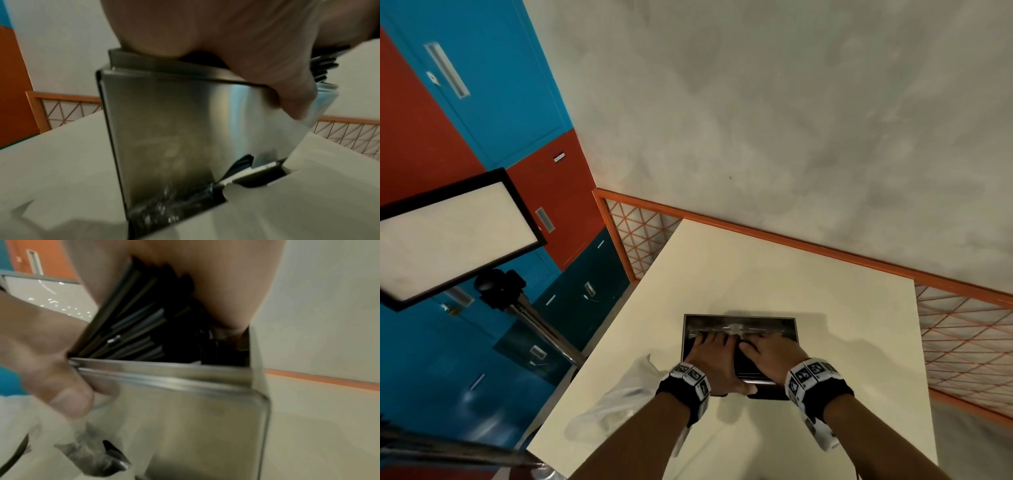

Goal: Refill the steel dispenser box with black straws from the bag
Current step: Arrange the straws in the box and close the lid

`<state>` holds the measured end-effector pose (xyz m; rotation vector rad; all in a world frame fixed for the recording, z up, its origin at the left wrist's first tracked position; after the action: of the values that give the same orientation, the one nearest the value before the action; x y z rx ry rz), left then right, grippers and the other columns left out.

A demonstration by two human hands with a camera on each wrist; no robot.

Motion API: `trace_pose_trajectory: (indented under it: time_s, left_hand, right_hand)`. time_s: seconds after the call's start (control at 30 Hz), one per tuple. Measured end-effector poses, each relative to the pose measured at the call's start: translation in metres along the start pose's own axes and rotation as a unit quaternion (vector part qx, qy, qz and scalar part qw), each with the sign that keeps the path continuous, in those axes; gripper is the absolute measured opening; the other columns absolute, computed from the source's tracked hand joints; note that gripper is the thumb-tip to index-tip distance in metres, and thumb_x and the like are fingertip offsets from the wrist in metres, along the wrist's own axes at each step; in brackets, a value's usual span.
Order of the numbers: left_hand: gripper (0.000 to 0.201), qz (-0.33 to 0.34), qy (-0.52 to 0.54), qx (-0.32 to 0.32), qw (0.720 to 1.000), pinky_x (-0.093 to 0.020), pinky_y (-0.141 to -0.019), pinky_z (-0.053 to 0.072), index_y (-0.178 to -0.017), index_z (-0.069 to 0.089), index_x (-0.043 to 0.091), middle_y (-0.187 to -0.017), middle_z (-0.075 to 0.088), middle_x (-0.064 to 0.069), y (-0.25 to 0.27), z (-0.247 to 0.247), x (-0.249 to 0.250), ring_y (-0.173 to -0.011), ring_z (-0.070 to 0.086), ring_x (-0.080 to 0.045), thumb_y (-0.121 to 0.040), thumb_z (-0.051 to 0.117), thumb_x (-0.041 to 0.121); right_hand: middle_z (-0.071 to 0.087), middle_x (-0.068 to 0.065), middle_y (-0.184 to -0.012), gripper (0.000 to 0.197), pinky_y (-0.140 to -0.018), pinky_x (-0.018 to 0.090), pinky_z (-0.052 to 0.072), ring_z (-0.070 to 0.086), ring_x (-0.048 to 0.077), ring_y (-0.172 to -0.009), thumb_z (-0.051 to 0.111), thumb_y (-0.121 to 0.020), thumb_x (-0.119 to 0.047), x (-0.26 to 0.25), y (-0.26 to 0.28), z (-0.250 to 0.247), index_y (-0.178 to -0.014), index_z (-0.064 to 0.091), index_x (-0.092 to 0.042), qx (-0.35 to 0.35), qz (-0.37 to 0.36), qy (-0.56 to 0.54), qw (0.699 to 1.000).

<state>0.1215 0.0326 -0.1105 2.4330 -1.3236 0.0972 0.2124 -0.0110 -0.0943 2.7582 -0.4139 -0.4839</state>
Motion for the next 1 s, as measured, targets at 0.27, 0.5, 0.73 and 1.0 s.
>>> trace_pose_trajectory:
  time_s: [0.27,0.5,0.73,1.0]
  left_hand:
    - [0.122,0.006,-0.004,-0.055,0.998,-0.051,-0.113,0.035,-0.150,0.033,0.025,-0.149,0.049,-0.005,-0.021,-0.002,-0.004,-0.136,0.047,-0.031,-0.051,0.063,0.090]
    - [0.106,0.032,-0.025,0.045,0.998,-0.049,-0.114,0.025,-0.145,0.038,0.024,-0.145,0.051,0.001,0.000,-0.011,0.003,-0.133,0.045,-0.023,-0.062,0.057,0.087]
    - [0.105,0.036,-0.054,0.044,0.997,-0.051,-0.112,0.030,-0.141,0.039,0.022,-0.135,0.052,-0.002,0.012,-0.001,0.009,-0.123,0.049,-0.027,-0.060,0.055,0.086]
    - [0.095,0.041,-0.049,0.077,0.995,-0.049,-0.108,0.035,-0.134,0.044,0.026,-0.127,0.056,0.003,0.022,-0.006,0.014,-0.117,0.053,-0.025,-0.059,0.058,0.083]
  right_hand:
    - [0.068,0.002,-0.111,0.049,-0.088,0.036,0.050,0.063,0.021,-0.101,0.024,-0.100,-0.048,0.009,0.012,-0.018,-0.110,0.065,-0.022,0.103,0.050,-0.022,0.993]
    - [0.067,0.001,-0.106,0.058,-0.096,0.031,0.045,0.059,0.018,-0.101,0.014,-0.099,-0.043,0.011,0.021,-0.011,-0.102,0.066,-0.019,0.165,0.084,-0.072,0.980]
    - [0.067,0.003,-0.095,0.039,-0.093,0.034,0.048,0.061,0.020,-0.095,0.033,-0.100,-0.031,0.011,0.033,-0.010,-0.088,0.066,-0.014,0.200,0.088,-0.107,0.970]
    - [0.067,-0.002,-0.108,0.049,-0.093,0.042,0.042,0.059,0.024,-0.107,0.018,-0.098,-0.042,-0.008,0.031,-0.008,-0.106,0.063,-0.024,0.112,0.079,0.126,0.983]
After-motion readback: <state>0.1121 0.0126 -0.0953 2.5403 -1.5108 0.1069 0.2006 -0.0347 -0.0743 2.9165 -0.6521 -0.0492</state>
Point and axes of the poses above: each hand's wrist, its own y-axis away from the middle knuckle, its own z-axis out of the palm, x = y × z, the point moved 10 cm from there along -y, towards the middle knuckle
